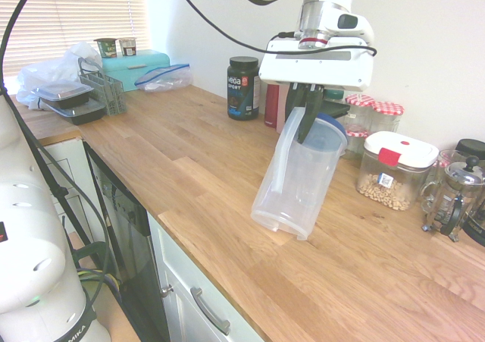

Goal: Pour me some water

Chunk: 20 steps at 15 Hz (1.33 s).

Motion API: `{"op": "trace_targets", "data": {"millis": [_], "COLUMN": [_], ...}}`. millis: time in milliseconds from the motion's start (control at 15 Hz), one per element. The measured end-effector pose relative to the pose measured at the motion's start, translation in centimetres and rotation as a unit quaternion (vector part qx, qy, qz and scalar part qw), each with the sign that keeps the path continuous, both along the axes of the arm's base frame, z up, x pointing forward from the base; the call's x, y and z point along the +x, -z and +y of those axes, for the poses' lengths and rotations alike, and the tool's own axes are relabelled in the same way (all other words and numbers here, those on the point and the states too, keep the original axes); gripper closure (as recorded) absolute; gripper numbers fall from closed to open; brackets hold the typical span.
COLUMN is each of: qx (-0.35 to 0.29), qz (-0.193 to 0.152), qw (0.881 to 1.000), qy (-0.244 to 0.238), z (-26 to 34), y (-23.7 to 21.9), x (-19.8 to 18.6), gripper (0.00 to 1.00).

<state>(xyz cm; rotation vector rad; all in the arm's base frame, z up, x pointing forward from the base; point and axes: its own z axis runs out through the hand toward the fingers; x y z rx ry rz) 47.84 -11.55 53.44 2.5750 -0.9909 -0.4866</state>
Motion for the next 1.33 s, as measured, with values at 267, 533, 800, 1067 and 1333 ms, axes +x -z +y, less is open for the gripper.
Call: {"op": "trace_targets", "data": {"millis": [267,533,800,1067,1333], "qx": [0.031,0.071,0.079,0.07,0.045], "qz": [-0.078,-0.157,-0.248,-0.319,-0.4], "qw": [0.996,0.985,0.965,0.945,0.912], "qy": [-0.014,-0.026,-0.022,0.023,0.072], "z": [-0.3,-4.1,-3.1,-3.2,-2.7], "y": [-0.4,-2.2,-3.3,0.7,2.0], "x": [-1.7,-8.9,-15.1,-20.9,-23.0], "gripper": [1.0,1.0,1.0,1.0,1.0]}}
